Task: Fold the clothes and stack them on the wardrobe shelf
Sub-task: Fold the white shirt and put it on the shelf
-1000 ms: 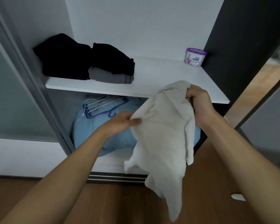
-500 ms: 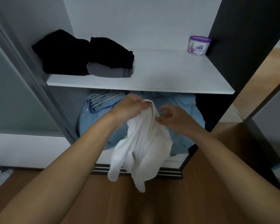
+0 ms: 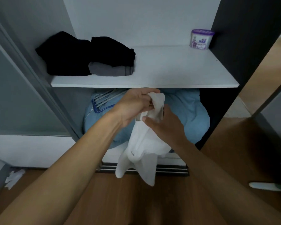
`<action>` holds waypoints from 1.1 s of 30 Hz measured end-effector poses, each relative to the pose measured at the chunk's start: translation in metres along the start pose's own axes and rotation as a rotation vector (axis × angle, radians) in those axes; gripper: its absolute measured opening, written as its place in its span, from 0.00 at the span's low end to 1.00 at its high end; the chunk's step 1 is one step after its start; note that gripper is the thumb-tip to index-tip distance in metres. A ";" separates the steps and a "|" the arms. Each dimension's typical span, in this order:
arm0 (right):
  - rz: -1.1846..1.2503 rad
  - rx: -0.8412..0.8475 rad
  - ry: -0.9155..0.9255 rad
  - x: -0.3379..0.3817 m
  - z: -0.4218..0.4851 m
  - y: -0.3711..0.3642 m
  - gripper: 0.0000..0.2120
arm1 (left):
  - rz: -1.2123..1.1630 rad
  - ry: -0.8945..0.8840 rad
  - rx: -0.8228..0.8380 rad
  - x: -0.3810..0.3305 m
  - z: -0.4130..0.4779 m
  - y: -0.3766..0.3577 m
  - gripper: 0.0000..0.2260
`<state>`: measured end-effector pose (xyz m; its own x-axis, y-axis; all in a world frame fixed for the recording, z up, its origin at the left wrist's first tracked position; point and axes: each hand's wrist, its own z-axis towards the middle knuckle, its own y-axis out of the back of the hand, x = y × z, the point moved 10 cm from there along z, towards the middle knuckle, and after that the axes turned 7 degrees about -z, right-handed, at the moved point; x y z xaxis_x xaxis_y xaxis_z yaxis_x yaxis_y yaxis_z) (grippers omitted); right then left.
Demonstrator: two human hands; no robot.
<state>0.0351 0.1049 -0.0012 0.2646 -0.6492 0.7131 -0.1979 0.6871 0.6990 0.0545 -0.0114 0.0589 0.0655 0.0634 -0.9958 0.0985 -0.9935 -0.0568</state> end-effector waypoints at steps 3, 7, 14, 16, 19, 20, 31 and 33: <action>-0.240 -0.168 0.108 0.019 0.010 0.017 0.18 | 0.243 -0.128 -0.032 -0.020 -0.002 0.001 0.20; -0.274 -0.261 0.212 0.030 0.019 0.050 0.04 | 0.387 -0.213 -0.136 -0.031 -0.001 0.021 0.07; -0.363 -0.361 0.424 0.060 0.015 0.090 0.07 | 0.837 -0.383 -0.419 -0.040 -0.008 0.037 0.18; -0.520 -0.307 0.412 0.061 0.020 0.078 0.05 | 0.783 -0.486 -0.402 -0.052 -0.007 0.024 0.18; -0.547 -0.278 0.356 0.059 0.021 0.069 0.06 | 0.815 -0.551 -0.385 -0.064 -0.002 0.016 0.17; -0.474 -0.292 0.347 0.059 0.020 0.074 0.07 | 0.866 -0.535 -0.379 -0.062 0.002 0.018 0.18; 0.369 -0.166 0.249 0.025 0.025 0.096 0.11 | 0.554 -0.184 -0.256 0.030 0.018 0.064 0.08; 0.386 -0.064 0.214 0.015 0.029 0.083 0.10 | 0.487 -0.239 -0.315 0.022 0.014 0.071 0.07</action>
<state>-0.0051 0.1427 0.0695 0.3731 -0.2640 0.8894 -0.2637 0.8889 0.3745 0.0493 -0.0813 0.0318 -0.0439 -0.4491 -0.8924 0.4035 -0.8251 0.3954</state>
